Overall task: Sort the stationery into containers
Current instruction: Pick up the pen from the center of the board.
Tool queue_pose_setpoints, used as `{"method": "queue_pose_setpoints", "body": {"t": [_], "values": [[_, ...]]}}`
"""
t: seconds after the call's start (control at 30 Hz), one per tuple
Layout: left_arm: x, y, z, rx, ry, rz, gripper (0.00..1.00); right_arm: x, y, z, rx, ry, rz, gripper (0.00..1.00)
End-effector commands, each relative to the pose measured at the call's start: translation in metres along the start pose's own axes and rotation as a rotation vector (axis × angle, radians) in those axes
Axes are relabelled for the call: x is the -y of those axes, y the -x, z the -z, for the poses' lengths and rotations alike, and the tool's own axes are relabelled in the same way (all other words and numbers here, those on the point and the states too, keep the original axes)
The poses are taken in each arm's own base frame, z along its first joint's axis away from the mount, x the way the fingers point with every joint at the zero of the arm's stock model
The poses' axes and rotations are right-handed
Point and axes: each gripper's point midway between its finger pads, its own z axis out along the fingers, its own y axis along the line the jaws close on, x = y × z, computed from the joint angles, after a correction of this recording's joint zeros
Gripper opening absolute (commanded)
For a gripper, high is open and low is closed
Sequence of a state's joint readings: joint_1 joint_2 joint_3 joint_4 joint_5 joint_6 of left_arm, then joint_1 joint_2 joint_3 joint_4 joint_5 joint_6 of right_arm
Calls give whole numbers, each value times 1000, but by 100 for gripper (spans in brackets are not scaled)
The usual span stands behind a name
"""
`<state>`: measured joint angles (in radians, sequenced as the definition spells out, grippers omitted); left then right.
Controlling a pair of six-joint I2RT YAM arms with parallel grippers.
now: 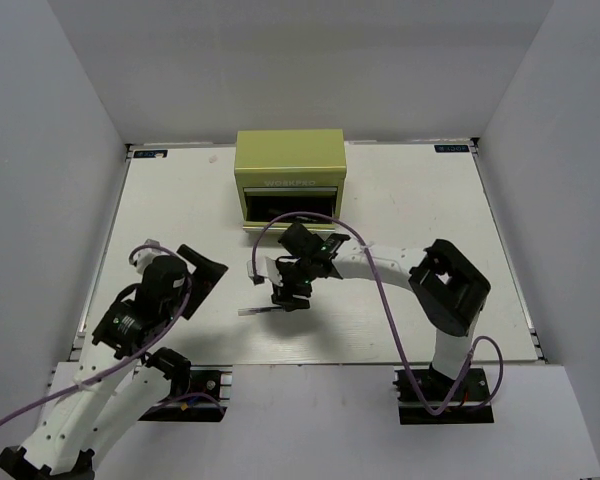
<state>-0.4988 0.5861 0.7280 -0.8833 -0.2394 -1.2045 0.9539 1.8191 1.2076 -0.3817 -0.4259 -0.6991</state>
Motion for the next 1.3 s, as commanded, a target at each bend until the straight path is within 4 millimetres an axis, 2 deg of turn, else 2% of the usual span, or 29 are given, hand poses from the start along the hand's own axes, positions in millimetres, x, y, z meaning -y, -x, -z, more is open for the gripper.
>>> {"method": "queue_pose_setpoints", "body": {"t": [0.0, 0.17, 0.27, 0.4, 0.43, 0.47, 0.5, 0.57, 0.6, 0.67, 0.7, 0.77, 0.83, 0.87, 0.9, 0.97, 1.0, 1.03, 1.2, 1.27], "values": [[-26, 3, 7, 33, 72, 23, 100, 16, 16, -4, -11, -77, 22, 69], [-42, 3, 15, 42, 111, 23, 100, 1, 12, -25, -50, -55, 30, 68], [-44, 4, 18, 53, 108, 34, 100, -7, 7, -39, -80, -40, 32, 62], [-49, 8, 23, 72, 122, 49, 100, -12, 1, -48, -101, -28, 24, 52], [-50, 10, 26, 81, 129, 47, 100, -13, -3, -48, -110, -24, 19, 44], [-50, 11, 27, 84, 121, 50, 100, -14, -3, -49, -110, -19, 21, 40], [-53, 11, 27, 90, 136, 54, 100, -16, -6, -49, -117, -15, 19, 30], [-54, 11, 29, 92, 134, 67, 100, -17, -9, -48, -124, -12, 21, 19], [-56, 11, 30, 91, 136, 67, 100, -18, -15, -48, -132, -9, 16, 9], [-56, 13, 32, 104, 128, 80, 100, -20, -19, -46, -141, -10, 11, 0], [-55, 13, 33, 107, 119, 94, 100, -18, -21, -44, -142, -16, 9, 0], [-58, 12, 31, 105, 127, 91, 100, -17, -20, -37, -144, -35, 19, 0], [-57, 13, 32, 108, 117, 103, 100, -5, -23, -28, -155, -83, 34, 0], [-57, 13, 32, 108, 117, 103, 100, 2, -14, -16, -135, -121, 49, 0], [-57, 13, 32, 108, 117, 103, 100, 16, -16, -6, -137, -167, 46, 0], [-59, 11, 30, 106, 126, 101, 100, 43, 0, 21, -105, -261, 60, 0], [-62, 9, 28, 103, 135, 97, 100, 50, 4, 29, -101, -281, 75, 0], [-60, 9, 28, 97, 125, 101, 100, 69, 8, 46, -85, -338, 62, 0], [-55, 2, 19, 73, 97, 108, 100, 110, 39, 91, -25, -457, 88, 0], [-54, 0, 17, 65, 92, 109, 100, 125, 42, 104, -22, -499, 97, 0]]}}
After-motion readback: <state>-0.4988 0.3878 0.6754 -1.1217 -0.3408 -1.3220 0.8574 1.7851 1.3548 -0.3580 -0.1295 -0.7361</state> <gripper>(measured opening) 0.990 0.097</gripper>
